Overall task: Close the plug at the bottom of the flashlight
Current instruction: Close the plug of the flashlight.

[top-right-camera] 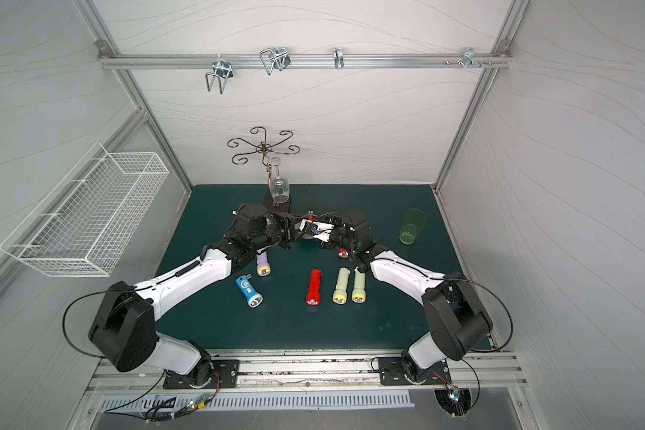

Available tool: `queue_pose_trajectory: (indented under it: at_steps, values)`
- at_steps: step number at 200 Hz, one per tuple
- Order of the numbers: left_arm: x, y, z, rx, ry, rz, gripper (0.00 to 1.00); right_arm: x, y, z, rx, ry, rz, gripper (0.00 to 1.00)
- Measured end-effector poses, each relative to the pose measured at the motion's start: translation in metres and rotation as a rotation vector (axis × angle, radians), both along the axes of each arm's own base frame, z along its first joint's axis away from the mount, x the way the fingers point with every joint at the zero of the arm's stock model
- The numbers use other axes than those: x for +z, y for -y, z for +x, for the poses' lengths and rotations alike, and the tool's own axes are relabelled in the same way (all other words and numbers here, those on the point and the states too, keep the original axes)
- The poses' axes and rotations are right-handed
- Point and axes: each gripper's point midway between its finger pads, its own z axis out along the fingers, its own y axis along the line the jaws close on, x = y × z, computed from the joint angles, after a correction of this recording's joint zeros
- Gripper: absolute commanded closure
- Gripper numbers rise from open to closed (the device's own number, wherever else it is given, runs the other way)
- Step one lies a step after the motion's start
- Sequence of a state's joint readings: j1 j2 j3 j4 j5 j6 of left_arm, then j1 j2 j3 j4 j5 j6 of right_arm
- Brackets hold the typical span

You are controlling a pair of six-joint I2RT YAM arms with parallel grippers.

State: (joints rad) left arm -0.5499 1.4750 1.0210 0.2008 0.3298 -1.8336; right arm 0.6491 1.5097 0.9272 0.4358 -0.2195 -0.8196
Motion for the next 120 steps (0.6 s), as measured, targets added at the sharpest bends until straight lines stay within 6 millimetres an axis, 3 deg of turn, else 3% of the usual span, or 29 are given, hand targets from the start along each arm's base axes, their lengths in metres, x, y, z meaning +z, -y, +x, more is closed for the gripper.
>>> queue_pose_trajectory:
  at_steps: [86,120]
  values:
    - [0.005,0.003,0.007,-0.006,0.018,0.004,0.69,0.006,0.002,0.01,-0.03,0.003,-0.005,1.0]
    - [0.006,0.006,0.008,-0.02,0.022,0.008,0.78,0.007,0.004,0.016,-0.052,0.006,-0.009,1.0]
